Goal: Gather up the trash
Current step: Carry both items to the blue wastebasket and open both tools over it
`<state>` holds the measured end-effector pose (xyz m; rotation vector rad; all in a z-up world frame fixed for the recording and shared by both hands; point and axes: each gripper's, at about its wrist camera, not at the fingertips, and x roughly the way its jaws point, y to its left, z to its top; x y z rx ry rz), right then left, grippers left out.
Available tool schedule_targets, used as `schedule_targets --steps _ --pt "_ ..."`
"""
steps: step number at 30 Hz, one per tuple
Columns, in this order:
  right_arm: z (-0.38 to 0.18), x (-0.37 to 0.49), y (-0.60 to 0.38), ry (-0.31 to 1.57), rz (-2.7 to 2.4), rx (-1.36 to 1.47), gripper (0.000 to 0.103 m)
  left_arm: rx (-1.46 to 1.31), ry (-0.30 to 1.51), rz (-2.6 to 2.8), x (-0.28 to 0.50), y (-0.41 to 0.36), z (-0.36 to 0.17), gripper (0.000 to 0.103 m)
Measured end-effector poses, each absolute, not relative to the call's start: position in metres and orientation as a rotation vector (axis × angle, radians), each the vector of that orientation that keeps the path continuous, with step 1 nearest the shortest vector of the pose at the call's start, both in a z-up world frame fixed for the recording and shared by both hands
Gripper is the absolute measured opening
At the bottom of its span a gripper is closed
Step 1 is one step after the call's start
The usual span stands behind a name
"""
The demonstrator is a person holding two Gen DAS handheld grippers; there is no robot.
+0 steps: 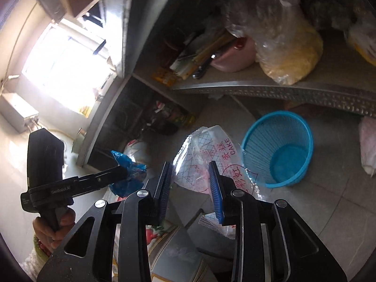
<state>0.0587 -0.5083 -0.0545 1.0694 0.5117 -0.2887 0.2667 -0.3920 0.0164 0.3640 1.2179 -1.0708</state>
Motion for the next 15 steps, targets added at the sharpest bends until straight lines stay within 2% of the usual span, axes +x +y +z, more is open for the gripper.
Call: schedule_targets --steps 8,10,11,12,13,14,15 --pt "-0.107 0.092 -0.563 0.464 -0.391 1.174 0.031 0.33 1.29 -1.052 0.296 -0.469 -0.039 0.021" --pt "-0.115 0.1 -0.572 0.453 -0.43 1.169 0.039 0.328 1.283 -1.044 0.302 -0.487 -0.053 0.024" --pt "-0.121 0.103 -0.575 0.44 -0.443 1.168 0.041 0.338 1.29 -1.042 0.305 -0.496 -0.061 0.031" --pt "-0.13 0.106 -0.579 0.429 -0.458 1.173 0.051 0.344 1.3 -1.019 0.309 -0.501 -0.067 0.043" --pt "-0.142 0.109 -0.584 0.427 -0.481 1.183 0.06 0.345 1.31 -0.98 0.313 -0.506 -0.074 0.05" --pt "-0.15 0.11 -0.587 0.443 -0.504 1.191 0.061 0.337 1.316 -0.96 0.317 -0.509 -0.078 0.059" --pt "-0.158 0.111 -0.588 0.463 -0.518 1.196 0.061 0.328 1.319 -0.953 0.319 -0.511 -0.08 0.061"
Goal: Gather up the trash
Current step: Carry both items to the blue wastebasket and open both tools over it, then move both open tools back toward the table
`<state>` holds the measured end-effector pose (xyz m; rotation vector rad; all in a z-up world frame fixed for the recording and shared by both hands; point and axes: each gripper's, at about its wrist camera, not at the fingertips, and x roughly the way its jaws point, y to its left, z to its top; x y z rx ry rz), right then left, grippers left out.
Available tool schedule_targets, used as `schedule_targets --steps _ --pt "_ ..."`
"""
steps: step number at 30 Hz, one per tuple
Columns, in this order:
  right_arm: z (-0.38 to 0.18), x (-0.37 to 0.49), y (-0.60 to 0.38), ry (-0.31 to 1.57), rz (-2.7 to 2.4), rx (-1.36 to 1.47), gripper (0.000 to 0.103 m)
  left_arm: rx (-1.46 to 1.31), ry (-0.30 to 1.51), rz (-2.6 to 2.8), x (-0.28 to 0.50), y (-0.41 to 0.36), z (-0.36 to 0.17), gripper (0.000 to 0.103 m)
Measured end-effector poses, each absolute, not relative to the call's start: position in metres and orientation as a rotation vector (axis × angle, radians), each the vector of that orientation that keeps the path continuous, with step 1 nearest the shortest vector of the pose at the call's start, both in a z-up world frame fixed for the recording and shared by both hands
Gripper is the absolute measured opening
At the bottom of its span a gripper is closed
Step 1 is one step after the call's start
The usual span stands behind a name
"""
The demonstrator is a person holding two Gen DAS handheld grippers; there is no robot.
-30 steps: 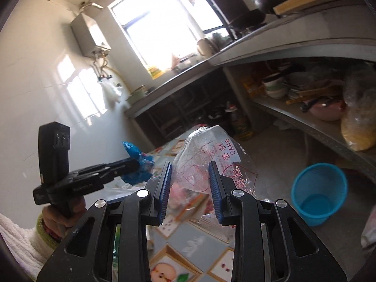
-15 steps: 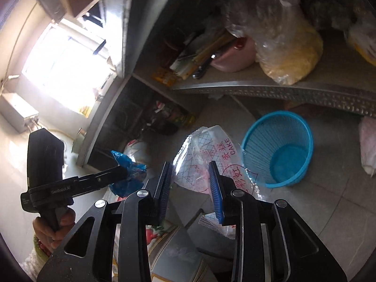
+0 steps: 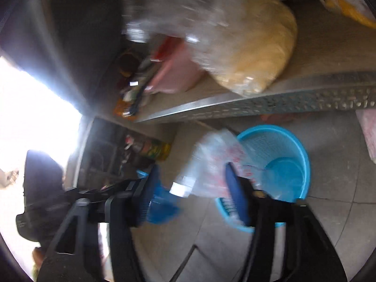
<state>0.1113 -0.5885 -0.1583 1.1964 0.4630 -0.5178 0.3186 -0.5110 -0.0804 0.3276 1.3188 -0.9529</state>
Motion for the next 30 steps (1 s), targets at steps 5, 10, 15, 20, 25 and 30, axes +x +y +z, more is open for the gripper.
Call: schedule_targets --steps 5,10,15,20,25,30 --pt "-0.176 0.098 -0.585 0.512 -0.563 1.199 0.061 0.309 1.31 -0.965 0.317 -0.506 -0.077 0.067" --pt "-0.172 0.076 -0.569 0.537 -0.58 1.155 0.061 0.326 1.263 -1.014 0.304 -0.493 -0.056 0.068" --pt "-0.157 0.061 -0.545 0.617 -0.619 1.04 0.061 0.345 1.184 -1.066 0.287 -0.469 -0.023 0.068" --pt "-0.123 0.042 -0.509 0.72 -0.686 0.828 0.076 0.415 1.051 -1.117 0.26 -0.42 0.026 0.068" --pt "-0.087 0.02 -0.478 0.795 -0.773 0.637 0.096 0.507 1.003 -1.121 0.227 -0.359 0.064 0.068" --pt "-0.053 0.0 -0.456 0.805 -0.825 0.554 0.095 0.417 0.983 -1.117 0.201 -0.282 0.092 0.077"
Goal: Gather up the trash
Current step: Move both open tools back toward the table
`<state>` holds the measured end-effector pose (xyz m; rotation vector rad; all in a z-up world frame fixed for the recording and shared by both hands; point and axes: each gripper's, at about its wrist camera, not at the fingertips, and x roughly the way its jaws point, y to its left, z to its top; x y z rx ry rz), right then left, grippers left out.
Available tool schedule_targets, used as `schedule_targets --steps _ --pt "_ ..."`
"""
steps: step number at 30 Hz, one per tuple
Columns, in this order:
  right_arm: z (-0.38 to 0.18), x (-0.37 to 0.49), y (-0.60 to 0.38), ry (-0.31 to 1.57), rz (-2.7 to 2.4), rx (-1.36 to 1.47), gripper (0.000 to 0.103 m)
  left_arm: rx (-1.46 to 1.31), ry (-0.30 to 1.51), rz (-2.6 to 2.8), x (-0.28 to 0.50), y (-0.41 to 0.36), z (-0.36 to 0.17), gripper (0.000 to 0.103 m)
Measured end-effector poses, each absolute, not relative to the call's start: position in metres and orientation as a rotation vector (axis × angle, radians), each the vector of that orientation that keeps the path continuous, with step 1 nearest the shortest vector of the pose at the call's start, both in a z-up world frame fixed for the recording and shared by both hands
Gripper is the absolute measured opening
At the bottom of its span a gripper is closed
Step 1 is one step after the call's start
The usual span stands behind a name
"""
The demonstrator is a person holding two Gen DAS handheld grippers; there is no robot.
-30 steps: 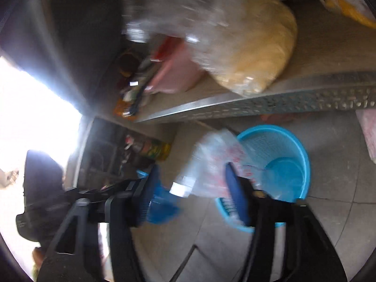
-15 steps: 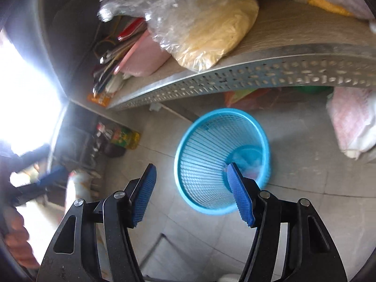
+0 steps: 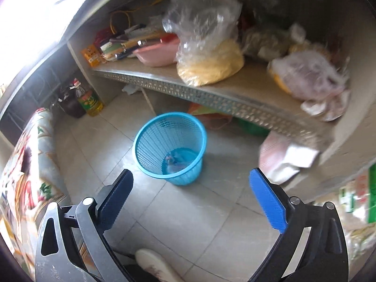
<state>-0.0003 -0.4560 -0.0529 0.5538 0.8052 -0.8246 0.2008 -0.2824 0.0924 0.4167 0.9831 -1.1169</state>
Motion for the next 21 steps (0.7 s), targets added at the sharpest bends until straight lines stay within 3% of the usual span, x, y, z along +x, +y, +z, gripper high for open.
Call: schedule_targets --steps 4,11,16,21 --pt "-0.024 -0.011 -0.44 0.782 -0.807 0.521 0.095 0.311 0.953 -1.066 0.186 -0.22 0.108 0.079" --pt "0.032 0.003 -0.388 0.689 -0.765 0.288 0.095 0.097 0.851 -0.955 0.172 -0.114 0.136 0.096" --pt "0.064 0.015 -0.349 0.58 -0.584 0.22 0.095 -0.043 0.773 -0.782 0.163 -0.038 0.146 0.097" --pt "0.058 0.038 -0.315 0.594 -0.332 0.263 0.095 -0.102 0.759 -0.608 0.155 0.029 0.142 0.097"
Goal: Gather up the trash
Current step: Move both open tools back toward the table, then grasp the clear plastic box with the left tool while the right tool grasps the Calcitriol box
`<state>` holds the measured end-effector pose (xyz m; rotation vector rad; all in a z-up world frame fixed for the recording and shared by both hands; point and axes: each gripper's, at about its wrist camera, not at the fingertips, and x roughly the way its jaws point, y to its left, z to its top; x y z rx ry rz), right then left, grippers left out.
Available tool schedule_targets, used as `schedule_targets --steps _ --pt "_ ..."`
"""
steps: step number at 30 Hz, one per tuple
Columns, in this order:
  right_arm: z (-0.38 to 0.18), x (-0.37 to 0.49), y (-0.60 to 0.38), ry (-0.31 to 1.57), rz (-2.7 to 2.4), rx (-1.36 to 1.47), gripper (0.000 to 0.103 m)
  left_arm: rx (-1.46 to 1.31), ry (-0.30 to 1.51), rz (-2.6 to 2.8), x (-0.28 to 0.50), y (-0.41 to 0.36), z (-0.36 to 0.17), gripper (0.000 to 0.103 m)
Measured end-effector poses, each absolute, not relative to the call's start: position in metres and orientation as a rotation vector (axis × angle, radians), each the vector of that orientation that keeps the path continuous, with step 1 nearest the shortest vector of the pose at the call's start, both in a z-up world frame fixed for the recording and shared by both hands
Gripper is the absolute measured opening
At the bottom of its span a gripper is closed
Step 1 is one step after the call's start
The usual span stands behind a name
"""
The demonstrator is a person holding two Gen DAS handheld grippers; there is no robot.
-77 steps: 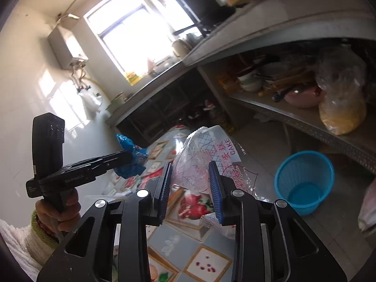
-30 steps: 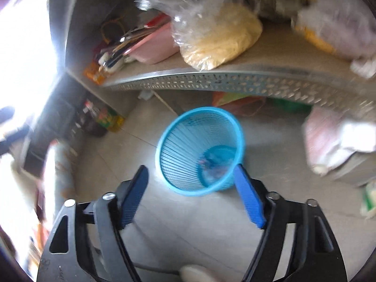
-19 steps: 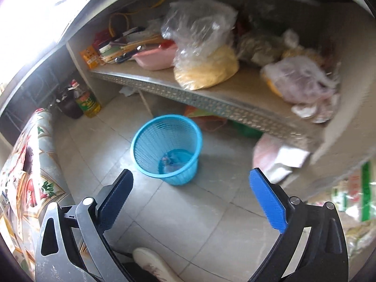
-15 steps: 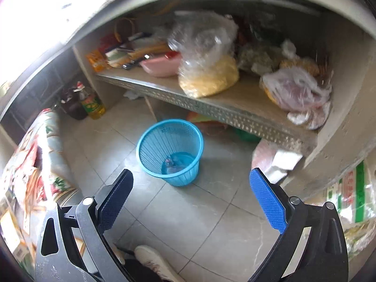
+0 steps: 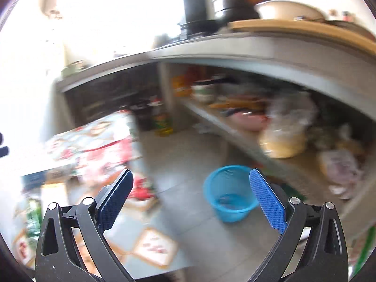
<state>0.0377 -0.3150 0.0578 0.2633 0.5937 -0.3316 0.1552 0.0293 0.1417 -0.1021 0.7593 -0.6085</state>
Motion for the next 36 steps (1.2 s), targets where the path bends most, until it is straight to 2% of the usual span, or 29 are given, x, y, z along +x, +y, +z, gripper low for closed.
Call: schedule_targets --steps 10,20,36 --pt "0.038 0.088 -0.26 0.729 -0.074 0.317 0.095 -0.223 0.799 -0.472 0.136 0.121 0.107 0.097" --pt "0.031 0.117 -0.206 0.835 0.086 0.345 0.095 -0.284 0.986 -0.407 0.147 0.118 0.041 0.097" --pt "0.028 0.145 -0.176 0.916 0.187 0.368 0.092 -0.128 0.754 -0.383 0.174 0.112 0.074 0.097"
